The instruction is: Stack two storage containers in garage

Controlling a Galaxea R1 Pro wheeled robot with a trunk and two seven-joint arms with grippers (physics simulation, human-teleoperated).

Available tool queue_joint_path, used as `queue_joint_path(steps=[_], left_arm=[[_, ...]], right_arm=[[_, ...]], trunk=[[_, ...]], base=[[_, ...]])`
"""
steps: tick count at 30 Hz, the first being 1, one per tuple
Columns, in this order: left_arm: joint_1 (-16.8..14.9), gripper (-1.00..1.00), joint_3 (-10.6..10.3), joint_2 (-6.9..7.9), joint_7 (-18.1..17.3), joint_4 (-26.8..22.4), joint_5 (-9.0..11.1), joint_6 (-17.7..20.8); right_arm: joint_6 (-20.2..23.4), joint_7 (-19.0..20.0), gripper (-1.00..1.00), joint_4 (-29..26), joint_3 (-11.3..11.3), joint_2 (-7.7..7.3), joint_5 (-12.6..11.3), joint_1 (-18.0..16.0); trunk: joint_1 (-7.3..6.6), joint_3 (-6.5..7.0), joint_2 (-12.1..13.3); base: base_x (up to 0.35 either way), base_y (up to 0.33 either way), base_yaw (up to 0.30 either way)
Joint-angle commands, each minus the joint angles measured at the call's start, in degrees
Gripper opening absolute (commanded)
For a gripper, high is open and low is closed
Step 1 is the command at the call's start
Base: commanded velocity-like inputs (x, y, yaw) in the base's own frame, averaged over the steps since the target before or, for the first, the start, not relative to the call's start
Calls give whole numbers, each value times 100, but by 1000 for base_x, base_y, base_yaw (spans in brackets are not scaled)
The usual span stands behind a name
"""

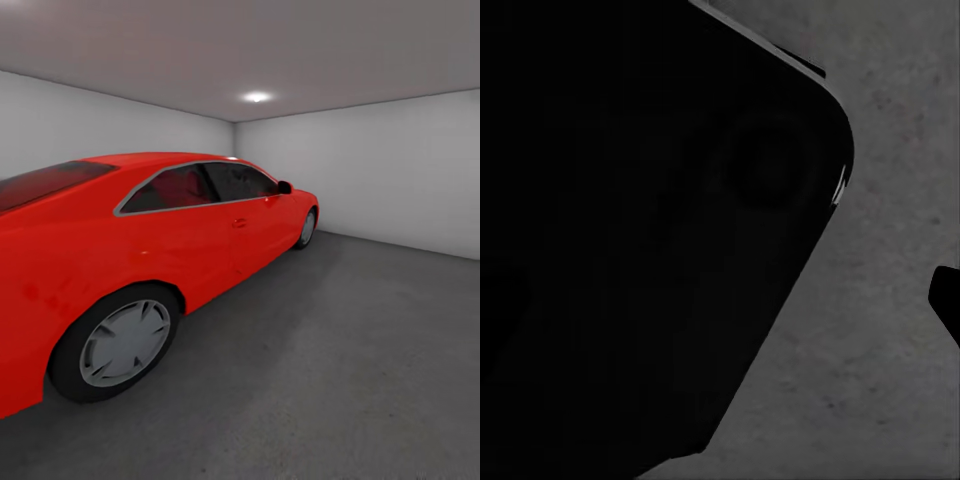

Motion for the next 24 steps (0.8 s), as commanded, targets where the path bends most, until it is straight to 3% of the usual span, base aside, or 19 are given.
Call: queue_joint_path(steps=[1, 24], left_arm=[[-1, 100, 2, 1, 1, -2, 1, -3], [-1, 100, -3, 1, 1, -2, 1, -3]], right_arm=[[-20, 7, 100, 1, 27, -2, -33, -1], [-146, 7, 100, 1, 27, -16, -42, -1]], trunk=[[0, -2, -2], [0, 46, -2]], base=[[0, 0, -279], [0, 0, -279]])
